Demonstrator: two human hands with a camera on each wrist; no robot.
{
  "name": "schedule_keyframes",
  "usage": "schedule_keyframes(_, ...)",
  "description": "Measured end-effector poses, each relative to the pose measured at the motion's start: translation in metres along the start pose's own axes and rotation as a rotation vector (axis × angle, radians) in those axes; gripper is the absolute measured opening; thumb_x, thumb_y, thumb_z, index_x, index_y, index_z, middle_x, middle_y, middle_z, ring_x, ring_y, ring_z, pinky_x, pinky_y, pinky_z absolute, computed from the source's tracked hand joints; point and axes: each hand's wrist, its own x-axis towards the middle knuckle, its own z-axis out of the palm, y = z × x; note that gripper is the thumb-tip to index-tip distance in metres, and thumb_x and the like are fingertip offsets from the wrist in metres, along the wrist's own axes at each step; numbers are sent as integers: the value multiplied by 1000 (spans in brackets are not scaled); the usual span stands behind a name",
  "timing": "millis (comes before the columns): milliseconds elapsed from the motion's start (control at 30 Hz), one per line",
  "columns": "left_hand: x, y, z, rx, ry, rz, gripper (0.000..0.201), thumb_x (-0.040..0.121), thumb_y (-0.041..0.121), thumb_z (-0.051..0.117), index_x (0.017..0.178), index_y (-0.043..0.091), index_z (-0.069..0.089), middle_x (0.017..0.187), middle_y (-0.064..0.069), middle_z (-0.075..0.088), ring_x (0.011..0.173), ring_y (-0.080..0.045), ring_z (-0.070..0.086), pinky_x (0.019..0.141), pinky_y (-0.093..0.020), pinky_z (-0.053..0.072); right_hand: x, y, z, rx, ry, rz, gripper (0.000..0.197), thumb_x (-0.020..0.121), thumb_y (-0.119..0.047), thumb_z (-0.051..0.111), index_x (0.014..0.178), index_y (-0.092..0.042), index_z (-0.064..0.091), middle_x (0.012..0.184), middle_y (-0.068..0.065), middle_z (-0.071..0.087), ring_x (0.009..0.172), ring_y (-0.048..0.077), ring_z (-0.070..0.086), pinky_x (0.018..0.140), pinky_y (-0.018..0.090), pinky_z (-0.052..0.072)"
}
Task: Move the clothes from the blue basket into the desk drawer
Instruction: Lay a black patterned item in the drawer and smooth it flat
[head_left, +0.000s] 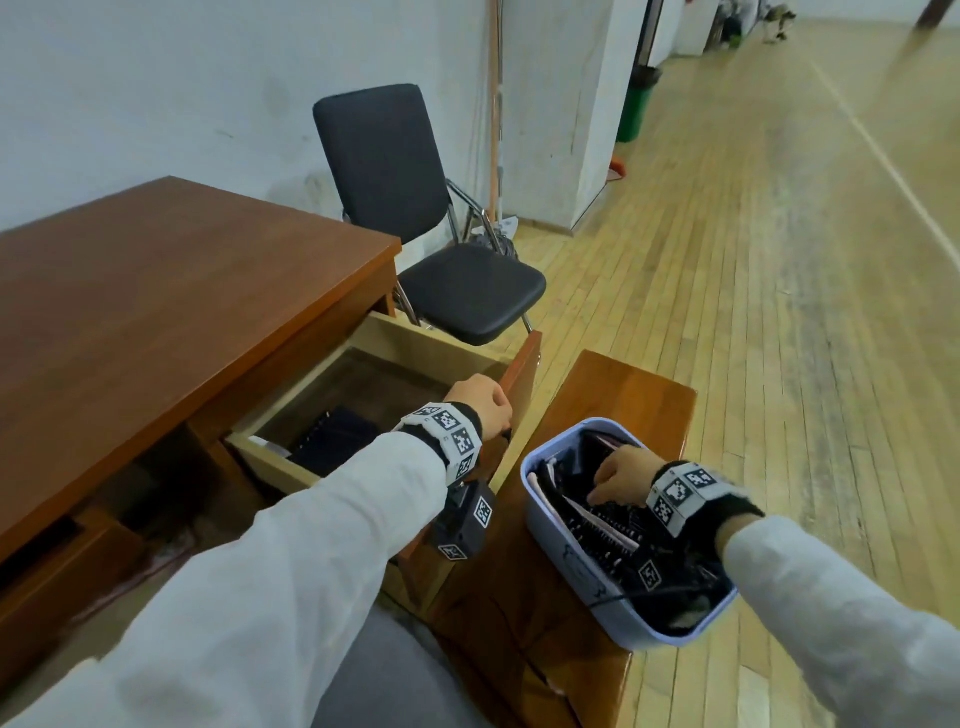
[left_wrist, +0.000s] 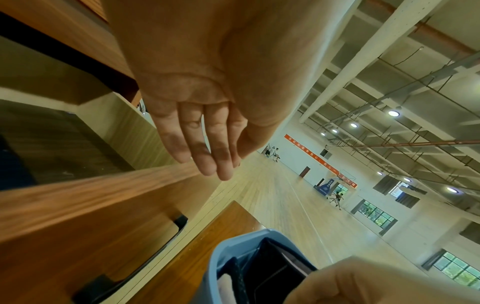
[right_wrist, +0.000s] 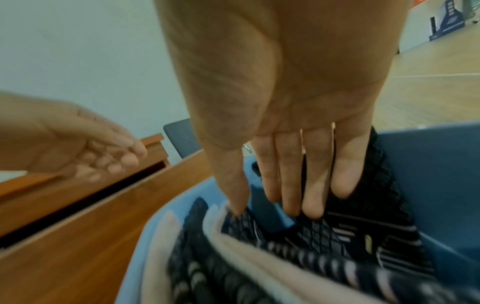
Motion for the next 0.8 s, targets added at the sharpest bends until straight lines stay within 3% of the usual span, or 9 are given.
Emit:
schedule_keyframes(100, 1, -3, 1, 5, 1, -16, 18, 94, 18, 56, 104, 11, 69, 103, -8, 71, 101, -22, 65, 86, -32, 49, 6, -1, 18, -20, -62, -7, 34, 80, -44, 66, 81, -12, 74, 80, 3, 67, 75, 20, 60, 70, 30, 48)
schedule_keyframes(200, 1, -6, -2, 4, 11, -35, 18, 94, 18, 56, 107, 12, 67, 105, -8, 70, 103, -23, 64, 87, -32, 49, 6, -4, 23, -15, -11, 1, 42, 83, -47, 56, 55, -16, 55, 62, 3, 54, 64, 23, 50, 62, 29, 41)
schedule_keyframes(300, 2, -9, -4, 3, 21, -48, 19, 95, 18, 55, 108, 11, 66, 106, -9, 70, 103, -24, 64, 89, -34, 51, 3, -8, 18, -42, -35, 20, 35, 84, -43, 51, 68, -15, 64, 72, 4, 61, 72, 23, 57, 73, 34, 50)
schedule_keyframes(367, 2, -9, -3, 0, 23, -53, 19, 95, 19, 55, 109, 11, 66, 107, -9, 69, 103, -24, 64, 92, -35, 51, 4, -7, 14, -15, -28, 26, 24, 87, -30, 54, 81, -12, 69, 78, 5, 63, 77, 23, 59, 76, 34, 51)
schedule_keyframes(433, 2, -9, -3, -2, 25, -58, 19, 95, 19, 55, 109, 12, 66, 106, -9, 69, 103, -24, 64, 93, -35, 52, 5, -4, 12, 34, 0, 30, 16, 86, -21, 57, 76, -13, 67, 76, 5, 63, 75, 24, 59, 74, 34, 52)
schedule_keyframes(567, 0, -8, -2, 2, 30, -45, 20, 95, 20, 55, 108, 12, 67, 105, -9, 70, 102, -23, 65, 86, -30, 50, 5, -6, 20, 37, -4, 41, 15, 82, -29, 67, 74, -16, 68, 73, 0, 65, 76, 20, 62, 72, 30, 52)
schedule_keyframes(733, -3, -8, -5, 0, 29, -34, 20, 95, 20, 55, 108, 11, 67, 104, -9, 70, 101, -23, 65, 87, -31, 50, 5, -8, 27, -59, 6, 75, 17, 87, -26, 57, 85, -11, 66, 84, 4, 65, 83, 22, 63, 82, 32, 52)
schedule_keyframes(800, -2, -9, -8, -14, 32, -34, 18, 94, 19, 55, 105, 11, 68, 102, -9, 70, 99, -23, 66, 88, -32, 52, 2, -5, 18, -105, -13, 60, 19, 91, -28, 56, 85, -12, 65, 84, 3, 61, 84, 23, 61, 77, 31, 49)
